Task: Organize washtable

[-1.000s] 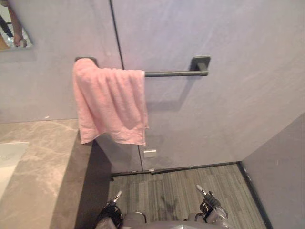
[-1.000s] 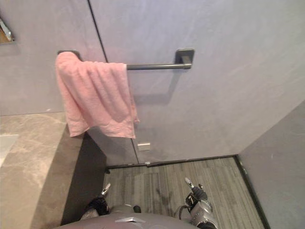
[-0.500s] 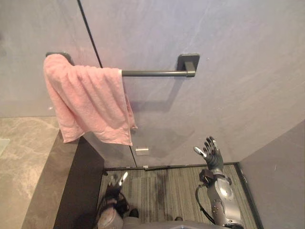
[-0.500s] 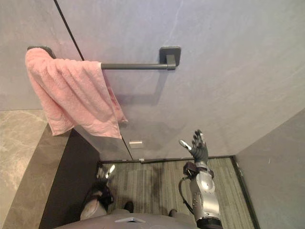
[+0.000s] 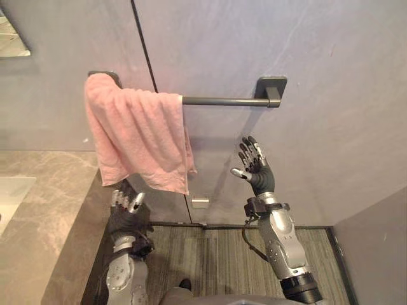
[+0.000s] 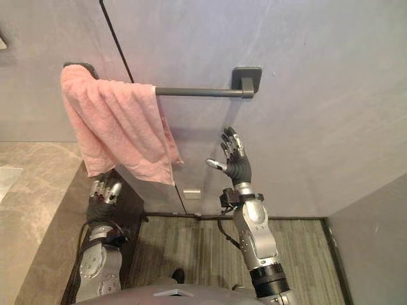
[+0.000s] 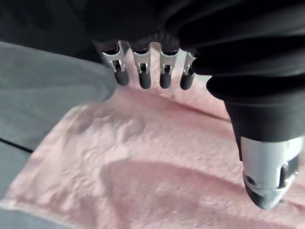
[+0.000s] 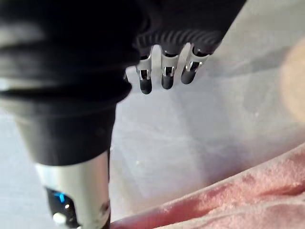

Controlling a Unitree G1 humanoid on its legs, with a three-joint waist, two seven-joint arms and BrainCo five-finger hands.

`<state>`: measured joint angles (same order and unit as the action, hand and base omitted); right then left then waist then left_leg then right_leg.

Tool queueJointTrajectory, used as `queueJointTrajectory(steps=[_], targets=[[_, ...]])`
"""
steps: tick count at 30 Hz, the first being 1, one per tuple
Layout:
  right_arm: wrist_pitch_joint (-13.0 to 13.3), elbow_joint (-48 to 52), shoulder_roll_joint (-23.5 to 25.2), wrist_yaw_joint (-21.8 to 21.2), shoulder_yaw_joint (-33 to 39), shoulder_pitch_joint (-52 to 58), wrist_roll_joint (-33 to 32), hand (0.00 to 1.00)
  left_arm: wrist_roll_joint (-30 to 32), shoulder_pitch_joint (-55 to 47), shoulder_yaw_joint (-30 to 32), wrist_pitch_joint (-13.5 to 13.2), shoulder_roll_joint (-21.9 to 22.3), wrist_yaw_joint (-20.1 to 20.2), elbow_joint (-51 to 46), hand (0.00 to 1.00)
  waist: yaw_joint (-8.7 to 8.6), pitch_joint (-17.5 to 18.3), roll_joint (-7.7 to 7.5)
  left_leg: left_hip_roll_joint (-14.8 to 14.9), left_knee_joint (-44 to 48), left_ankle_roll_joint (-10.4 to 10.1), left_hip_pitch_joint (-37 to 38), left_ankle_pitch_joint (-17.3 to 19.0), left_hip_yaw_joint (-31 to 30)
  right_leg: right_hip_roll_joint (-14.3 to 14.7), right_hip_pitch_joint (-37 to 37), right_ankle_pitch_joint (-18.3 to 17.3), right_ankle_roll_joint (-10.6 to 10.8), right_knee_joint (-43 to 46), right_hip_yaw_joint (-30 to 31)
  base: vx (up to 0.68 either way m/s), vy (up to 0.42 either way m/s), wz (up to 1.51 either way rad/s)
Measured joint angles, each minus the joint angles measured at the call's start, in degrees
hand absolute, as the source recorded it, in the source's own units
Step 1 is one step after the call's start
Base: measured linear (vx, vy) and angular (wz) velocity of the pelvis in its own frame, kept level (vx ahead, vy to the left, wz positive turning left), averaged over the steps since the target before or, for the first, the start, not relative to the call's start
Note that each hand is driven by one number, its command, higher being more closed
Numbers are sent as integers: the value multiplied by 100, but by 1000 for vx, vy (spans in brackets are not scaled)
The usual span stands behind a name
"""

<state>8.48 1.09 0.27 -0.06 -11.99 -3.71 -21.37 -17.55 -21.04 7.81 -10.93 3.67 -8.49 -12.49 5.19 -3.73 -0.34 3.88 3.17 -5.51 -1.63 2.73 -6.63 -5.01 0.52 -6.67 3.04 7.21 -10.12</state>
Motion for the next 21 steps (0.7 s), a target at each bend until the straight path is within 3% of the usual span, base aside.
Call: queueJointTrajectory(steps=[9,21], targets=[[-51,-1349,-106,22,-334,-1403,-7,0,-1,-117,499,-68,-33,-220,-420,0,186,-50,7,-49,0,18,-31,-13,-145,-12,83,39,-3,-86,-27,3,6,8],[-307,-1994,-201,207,-581,-2351,-8,0,-27,166,843,-76,-225,-396,-836,0,483,-324,13,-94,7,44,-315,-91,-293,-9,-39,171,-20,-271,-33,-4,9,6]])
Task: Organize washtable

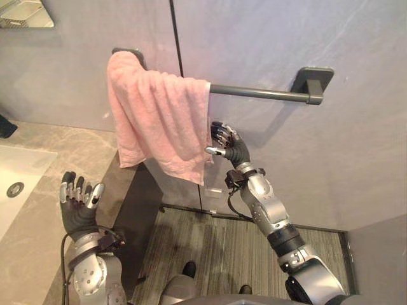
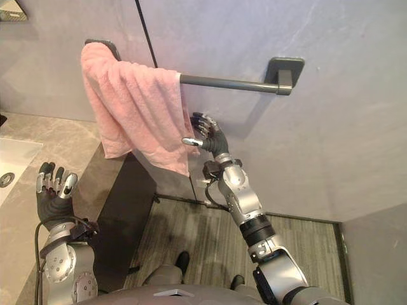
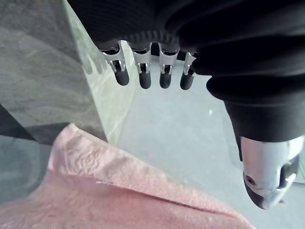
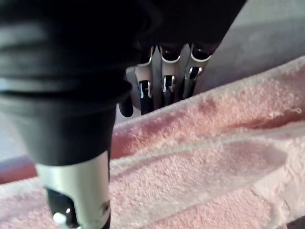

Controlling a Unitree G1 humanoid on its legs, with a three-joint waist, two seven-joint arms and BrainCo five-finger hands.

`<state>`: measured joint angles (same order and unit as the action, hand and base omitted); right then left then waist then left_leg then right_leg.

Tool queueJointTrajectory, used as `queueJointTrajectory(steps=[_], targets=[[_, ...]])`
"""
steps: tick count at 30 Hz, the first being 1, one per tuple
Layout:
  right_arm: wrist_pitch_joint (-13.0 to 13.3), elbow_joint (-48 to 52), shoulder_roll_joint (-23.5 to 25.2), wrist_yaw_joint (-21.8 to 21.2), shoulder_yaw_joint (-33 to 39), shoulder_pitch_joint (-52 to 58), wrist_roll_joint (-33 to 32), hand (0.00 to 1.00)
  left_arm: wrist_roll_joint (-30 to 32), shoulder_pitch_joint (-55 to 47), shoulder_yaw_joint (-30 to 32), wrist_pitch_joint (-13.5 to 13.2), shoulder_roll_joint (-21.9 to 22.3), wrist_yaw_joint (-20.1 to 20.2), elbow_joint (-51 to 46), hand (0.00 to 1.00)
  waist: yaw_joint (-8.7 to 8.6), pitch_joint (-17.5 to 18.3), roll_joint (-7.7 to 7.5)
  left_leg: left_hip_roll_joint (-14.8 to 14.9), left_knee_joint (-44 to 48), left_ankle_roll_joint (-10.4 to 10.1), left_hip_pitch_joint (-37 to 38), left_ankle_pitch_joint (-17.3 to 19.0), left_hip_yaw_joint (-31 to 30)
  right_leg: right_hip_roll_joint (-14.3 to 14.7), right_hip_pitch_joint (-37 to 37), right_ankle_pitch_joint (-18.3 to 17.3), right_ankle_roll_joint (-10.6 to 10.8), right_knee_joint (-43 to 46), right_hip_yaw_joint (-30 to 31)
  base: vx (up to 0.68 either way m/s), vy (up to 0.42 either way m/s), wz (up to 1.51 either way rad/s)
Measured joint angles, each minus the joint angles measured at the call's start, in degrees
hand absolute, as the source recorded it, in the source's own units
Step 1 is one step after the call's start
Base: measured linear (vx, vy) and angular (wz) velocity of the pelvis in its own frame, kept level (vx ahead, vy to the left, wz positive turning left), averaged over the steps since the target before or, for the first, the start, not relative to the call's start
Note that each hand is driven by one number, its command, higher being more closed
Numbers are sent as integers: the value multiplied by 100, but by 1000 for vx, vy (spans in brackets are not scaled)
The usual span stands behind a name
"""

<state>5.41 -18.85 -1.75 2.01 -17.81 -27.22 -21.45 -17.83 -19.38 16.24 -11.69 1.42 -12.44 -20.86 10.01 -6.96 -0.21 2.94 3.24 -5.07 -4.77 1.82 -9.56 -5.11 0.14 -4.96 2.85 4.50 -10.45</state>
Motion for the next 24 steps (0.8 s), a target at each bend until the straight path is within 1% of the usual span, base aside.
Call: queueJointTrajectory(steps=[4,5,8,10,16,20,24], targets=[[-17,-145,66,17,-87,-245,1,0,-174,89,0,0,-9,-61,-91,0,97,-21,4,-4,-24,2,-7,-6,-11,-2,-7,0,0,-15,13,2,4,3],[-74,-206,61,36,-87,-310,2,100,-180,122,-3,0,-9,-61,-115,0,153,-24,5,-4,-28,2,-9,-7,-8,-2,-10,1,0,-21,17,0,0,0],[-110,-209,73,54,-168,-402,2,100,-192,130,-2,0,-10,-64,-199,0,193,-75,6,-4,-40,2,-9,-7,-7,-2,-10,3,1,-33,18,0,0,0],[-114,-212,77,64,-235,-556,2,100,-192,132,-13,1,-8,-69,-200,0,196,-175,7,-2,-43,6,-19,-11,8,4,-12,36,-4,-74,33,-3,8,-3],[-114,-212,189,205,-213,-671,0,100,-198,122,-44,2,-1,-119,-300,0,295,-175,5,-5,-61,7,-44,-12,25,0,-9,73,-2,-162,37,17,-2,1],[-114,-210,303,255,-205,-732,2,100,-196,106,-59,2,6,-167,-410,0,308,-175,5,-8,-84,6,-2,-13,-17,-5,42,73,-2,-162,34,23,2,6],[-114,-207,303,304,-181,-732,5,100,-196,85,-62,5,23,-172,-410,0,308,-175,5,-23,-88,9,37,-15,-45,-16,89,73,-2,-162,29,0,11,4]])
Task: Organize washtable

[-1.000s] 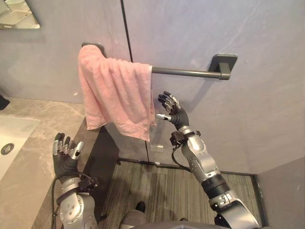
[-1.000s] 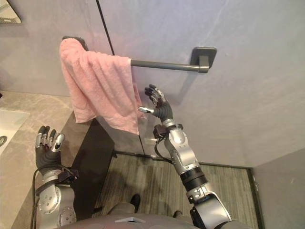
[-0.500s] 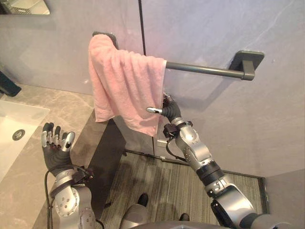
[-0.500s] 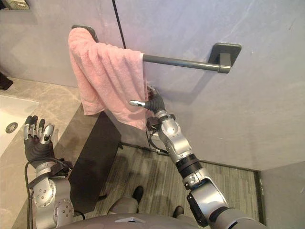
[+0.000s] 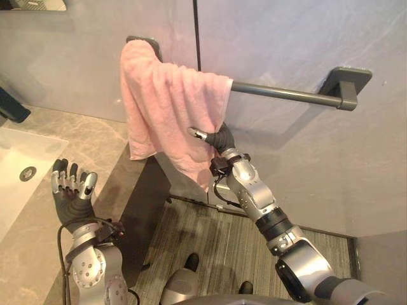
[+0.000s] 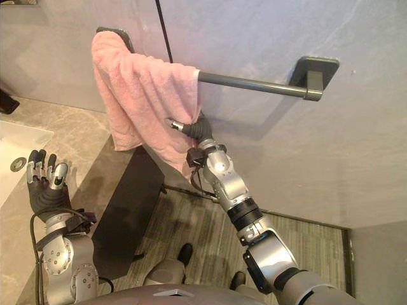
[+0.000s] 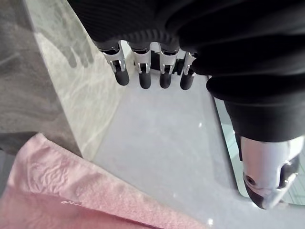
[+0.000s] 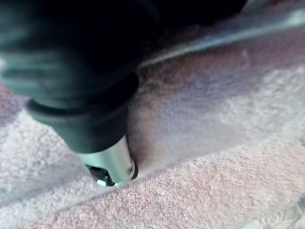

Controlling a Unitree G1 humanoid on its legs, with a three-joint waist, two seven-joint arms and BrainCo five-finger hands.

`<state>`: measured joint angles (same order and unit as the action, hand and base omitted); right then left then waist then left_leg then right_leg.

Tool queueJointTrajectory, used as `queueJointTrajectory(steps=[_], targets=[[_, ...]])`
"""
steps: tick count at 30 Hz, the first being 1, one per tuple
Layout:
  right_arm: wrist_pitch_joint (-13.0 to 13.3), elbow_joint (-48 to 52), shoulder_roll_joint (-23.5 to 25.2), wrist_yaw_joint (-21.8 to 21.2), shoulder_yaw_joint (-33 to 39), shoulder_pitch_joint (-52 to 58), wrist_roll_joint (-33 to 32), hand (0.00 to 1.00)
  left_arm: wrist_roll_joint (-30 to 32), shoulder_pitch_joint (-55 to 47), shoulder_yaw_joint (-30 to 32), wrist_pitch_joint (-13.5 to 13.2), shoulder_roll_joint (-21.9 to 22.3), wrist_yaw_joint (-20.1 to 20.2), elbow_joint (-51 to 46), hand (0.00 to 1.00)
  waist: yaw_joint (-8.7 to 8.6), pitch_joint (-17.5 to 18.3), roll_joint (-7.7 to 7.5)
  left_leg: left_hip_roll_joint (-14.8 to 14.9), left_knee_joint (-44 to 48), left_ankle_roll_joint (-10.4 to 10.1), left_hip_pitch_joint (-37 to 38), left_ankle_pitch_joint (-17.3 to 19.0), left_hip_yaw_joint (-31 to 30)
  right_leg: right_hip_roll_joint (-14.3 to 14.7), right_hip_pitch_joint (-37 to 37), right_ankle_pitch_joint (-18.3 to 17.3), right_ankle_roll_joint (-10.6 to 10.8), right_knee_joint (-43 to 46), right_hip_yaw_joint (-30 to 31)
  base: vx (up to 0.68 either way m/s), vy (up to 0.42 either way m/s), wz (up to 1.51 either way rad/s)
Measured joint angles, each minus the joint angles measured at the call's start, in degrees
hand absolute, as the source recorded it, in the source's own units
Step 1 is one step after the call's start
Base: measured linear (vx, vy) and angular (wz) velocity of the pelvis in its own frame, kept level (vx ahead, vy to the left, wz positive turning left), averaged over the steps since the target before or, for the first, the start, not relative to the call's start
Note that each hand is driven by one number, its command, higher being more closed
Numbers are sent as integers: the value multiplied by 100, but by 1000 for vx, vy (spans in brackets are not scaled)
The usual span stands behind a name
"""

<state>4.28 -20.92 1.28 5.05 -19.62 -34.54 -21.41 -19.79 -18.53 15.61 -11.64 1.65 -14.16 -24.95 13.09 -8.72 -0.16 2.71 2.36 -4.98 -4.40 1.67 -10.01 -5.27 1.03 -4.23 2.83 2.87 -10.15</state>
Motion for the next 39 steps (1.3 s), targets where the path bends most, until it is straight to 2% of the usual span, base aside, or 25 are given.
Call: queueJointTrajectory(steps=[12,19,24,30,36,37,39], targets=[[-7,268,-39,-73,180,405,6,100,16,-137,-1,45,-44,16,8,0,-72,1,-1,-3,-107,0,125,-74,53,-13,49,1,2,-1,65,-3,3,-2],[-3,1008,-140,-284,542,1141,2,100,127,-8,4,188,-266,146,201,0,-323,4,-6,10,-113,12,221,-66,315,-16,2,74,42,-5,336,0,16,-20],[18,1447,-125,-445,612,1710,-23,100,423,268,-120,302,-419,260,610,0,-468,17,-21,23,-135,59,331,-36,573,-14,-20,154,70,-34,601,-17,32,-27],[55,1477,-114,-556,563,1906,-229,100,786,579,-259,443,-576,257,984,0,-621,185,-28,31,-245,82,412,-54,790,-12,-94,205,105,-59,794,0,18,-18],[56,1477,-119,-628,345,1994,-459,100,967,1169,-611,476,-765,186,1379,0,-675,292,-15,31,-306,96,488,-63,966,-12,-67,311,123,-206,962,16,12,-16],[56,1473,-117,-630,233,2016,-464,100,1016,1310,-720,483,-811,149,1492,0,-758,349,-16,29,-321,101,489,-67,972,-13,-69,323,123,-218,965,16,9,-6],[56,1474,-118,-633,145,2027,-514,100,1022,1493,-797,487,-866,105,1602,0,-803,362,-17,32,-338,101,534,-67,1000,-9,-50,323,123,-218,987,10,5,-7]])
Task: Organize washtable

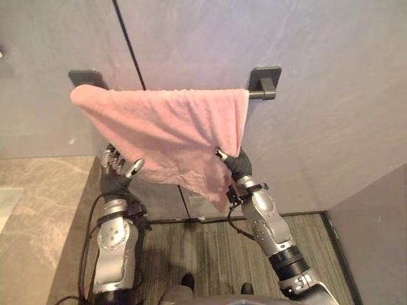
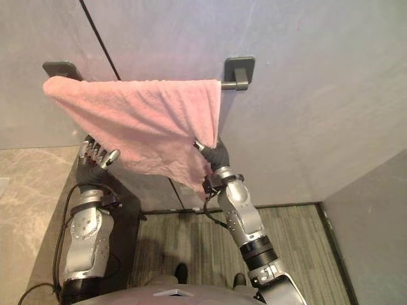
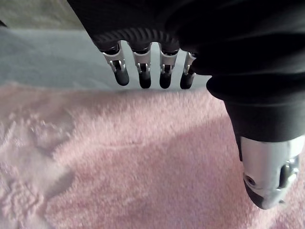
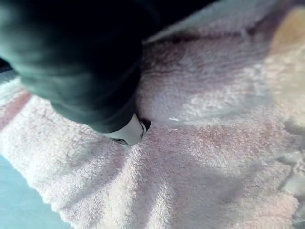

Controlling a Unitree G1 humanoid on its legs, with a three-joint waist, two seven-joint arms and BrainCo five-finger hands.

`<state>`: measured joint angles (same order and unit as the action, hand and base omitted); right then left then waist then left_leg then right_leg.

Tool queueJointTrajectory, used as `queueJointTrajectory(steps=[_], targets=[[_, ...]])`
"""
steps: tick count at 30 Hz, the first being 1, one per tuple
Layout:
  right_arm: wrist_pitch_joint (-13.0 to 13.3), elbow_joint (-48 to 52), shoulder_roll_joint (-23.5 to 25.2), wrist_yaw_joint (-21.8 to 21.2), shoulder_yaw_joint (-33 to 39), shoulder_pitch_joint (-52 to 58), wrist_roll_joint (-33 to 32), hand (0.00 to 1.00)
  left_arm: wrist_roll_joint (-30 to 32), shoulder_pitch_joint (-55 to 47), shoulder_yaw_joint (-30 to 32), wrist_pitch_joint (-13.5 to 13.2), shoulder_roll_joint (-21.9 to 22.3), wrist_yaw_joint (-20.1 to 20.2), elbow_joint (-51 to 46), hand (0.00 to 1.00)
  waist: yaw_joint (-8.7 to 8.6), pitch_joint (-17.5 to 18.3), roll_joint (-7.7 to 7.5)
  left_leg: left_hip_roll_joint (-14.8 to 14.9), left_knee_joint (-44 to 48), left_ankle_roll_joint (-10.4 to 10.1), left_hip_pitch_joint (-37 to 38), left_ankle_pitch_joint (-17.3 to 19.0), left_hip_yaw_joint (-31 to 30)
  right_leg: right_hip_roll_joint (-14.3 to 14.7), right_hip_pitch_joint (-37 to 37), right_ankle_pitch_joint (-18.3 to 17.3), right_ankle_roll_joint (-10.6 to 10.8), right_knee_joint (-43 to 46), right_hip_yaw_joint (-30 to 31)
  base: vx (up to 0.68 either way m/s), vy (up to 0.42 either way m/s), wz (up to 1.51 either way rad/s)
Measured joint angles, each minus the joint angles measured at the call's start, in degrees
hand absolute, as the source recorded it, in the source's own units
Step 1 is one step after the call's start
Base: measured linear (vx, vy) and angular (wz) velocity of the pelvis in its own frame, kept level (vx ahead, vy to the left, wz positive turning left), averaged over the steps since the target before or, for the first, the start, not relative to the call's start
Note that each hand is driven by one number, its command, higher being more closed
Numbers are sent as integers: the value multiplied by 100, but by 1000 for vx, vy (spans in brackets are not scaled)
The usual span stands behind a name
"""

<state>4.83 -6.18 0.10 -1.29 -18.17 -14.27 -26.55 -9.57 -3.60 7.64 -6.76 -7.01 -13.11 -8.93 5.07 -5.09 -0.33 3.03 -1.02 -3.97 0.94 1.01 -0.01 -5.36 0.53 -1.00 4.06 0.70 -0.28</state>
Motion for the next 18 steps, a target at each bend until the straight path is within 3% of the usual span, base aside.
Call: queueJointTrajectory(steps=[9,10,18], targets=[[2,0,-23,5,-183,78,-165,100,218,417,-154,16,-133,-338,397,0,-144,208,42,12,-90,7,42,-41,151,13,-57,53,13,-54,171,-2,6,-8],[3,1,-23,4,-193,77,-165,100,218,456,-213,22,-231,-387,512,100,-144,223,48,19,-86,6,41,-42,162,18,-45,104,17,-130,182,-6,-7,-6],[14,177,-147,1,-329,82,-172,100,207,914,-232,66,-622,-615,947,100,-146,236,28,31,-49,-16,-20,-60,250,24,-89,243,37,-233,301,-49,10,-7]])
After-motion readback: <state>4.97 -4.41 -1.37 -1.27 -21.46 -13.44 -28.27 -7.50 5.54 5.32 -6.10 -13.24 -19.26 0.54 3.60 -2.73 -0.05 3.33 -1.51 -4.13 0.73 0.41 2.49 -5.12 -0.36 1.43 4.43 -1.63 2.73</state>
